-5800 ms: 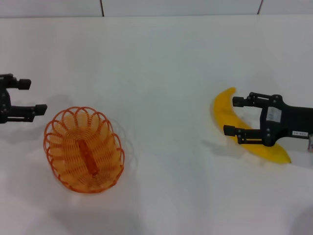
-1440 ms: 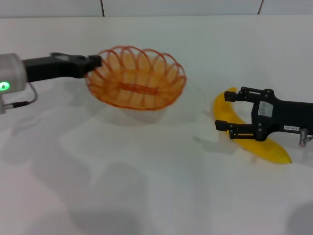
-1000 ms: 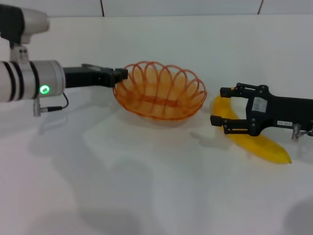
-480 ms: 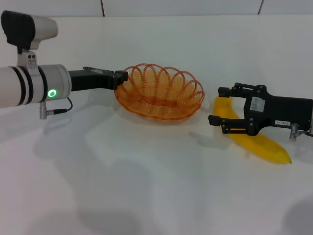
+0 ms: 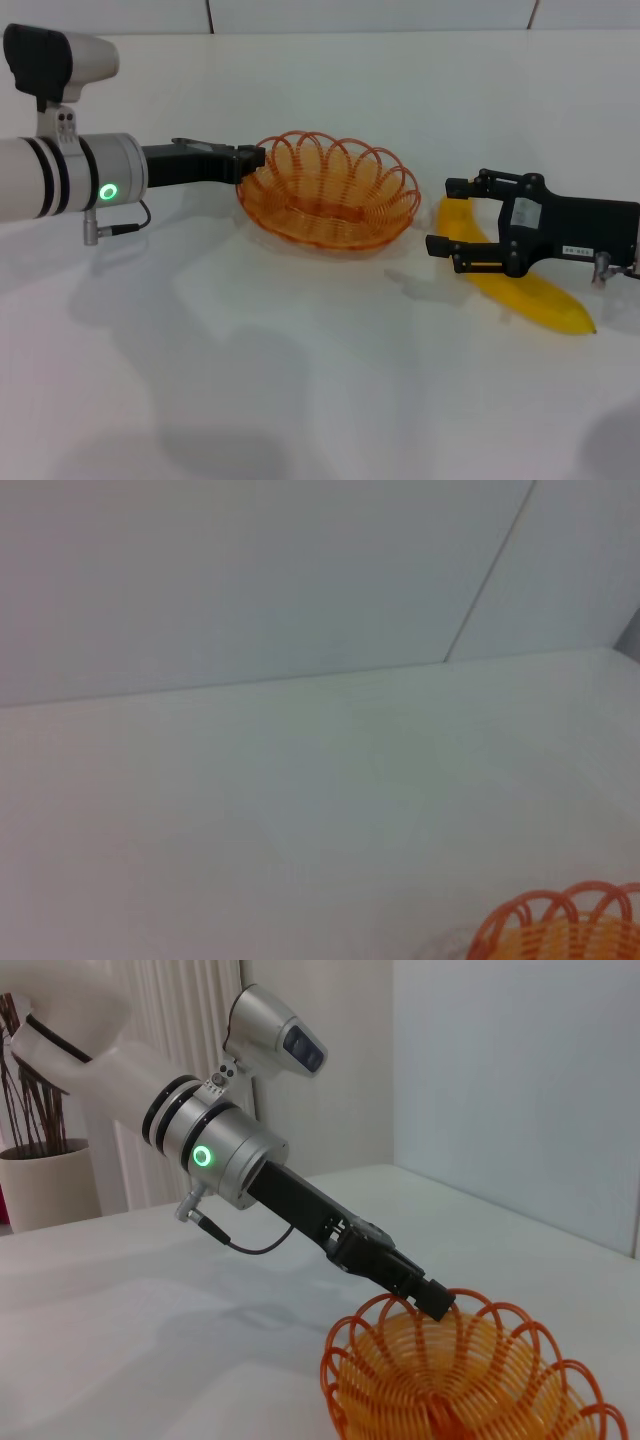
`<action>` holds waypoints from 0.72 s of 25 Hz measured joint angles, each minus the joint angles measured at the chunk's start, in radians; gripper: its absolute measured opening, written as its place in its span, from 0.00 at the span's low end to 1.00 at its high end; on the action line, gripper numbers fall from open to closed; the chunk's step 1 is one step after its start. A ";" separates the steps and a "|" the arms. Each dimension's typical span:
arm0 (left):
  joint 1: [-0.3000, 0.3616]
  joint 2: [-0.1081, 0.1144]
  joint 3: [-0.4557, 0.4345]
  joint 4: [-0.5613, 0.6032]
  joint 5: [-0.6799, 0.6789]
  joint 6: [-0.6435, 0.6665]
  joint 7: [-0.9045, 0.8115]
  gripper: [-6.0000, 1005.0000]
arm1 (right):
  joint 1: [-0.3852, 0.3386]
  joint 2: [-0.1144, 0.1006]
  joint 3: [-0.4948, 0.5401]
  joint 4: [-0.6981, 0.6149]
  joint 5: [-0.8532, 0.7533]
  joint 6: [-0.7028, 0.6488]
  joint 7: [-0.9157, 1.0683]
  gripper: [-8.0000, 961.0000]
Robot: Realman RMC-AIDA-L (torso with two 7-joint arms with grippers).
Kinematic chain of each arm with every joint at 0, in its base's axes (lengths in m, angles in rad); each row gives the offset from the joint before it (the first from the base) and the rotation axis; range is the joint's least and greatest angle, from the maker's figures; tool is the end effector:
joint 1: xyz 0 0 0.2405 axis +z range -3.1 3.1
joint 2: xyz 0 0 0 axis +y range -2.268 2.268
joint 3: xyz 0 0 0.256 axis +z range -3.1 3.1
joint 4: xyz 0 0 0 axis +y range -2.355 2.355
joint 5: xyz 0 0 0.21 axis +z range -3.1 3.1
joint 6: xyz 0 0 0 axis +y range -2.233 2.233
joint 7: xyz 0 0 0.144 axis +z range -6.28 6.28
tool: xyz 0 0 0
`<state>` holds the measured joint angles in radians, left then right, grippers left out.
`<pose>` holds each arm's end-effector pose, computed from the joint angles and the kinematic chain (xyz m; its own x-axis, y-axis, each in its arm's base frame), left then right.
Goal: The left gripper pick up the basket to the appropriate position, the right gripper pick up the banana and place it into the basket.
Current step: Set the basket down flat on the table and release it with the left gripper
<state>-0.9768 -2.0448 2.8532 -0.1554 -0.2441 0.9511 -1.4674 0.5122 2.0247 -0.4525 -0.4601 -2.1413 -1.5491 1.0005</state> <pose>-0.2281 0.4203 -0.0667 0.6823 0.5830 0.4411 0.7200 -0.6408 -0.2666 0.3068 0.3100 0.0020 0.8550 -0.1938 -0.4810 -0.3636 -0.8855 -0.2895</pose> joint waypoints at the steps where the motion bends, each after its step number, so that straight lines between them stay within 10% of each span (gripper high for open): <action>1: 0.001 0.000 0.000 0.003 -0.004 0.001 0.001 0.08 | -0.001 0.000 0.000 0.000 0.000 0.000 0.000 0.85; 12: 0.019 0.007 0.001 -0.040 -0.049 0.135 0.026 0.41 | -0.034 -0.011 0.002 -0.001 0.031 -0.007 0.000 0.85; 18: 0.141 0.010 0.008 -0.330 -0.227 0.614 0.109 0.56 | -0.060 -0.024 0.001 -0.001 0.076 -0.009 0.001 0.85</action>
<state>-0.8357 -2.0349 2.8610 -0.4858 -0.4710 1.5647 -1.3588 0.4518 2.0011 -0.4515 -0.4608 -2.0650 -1.5586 1.0012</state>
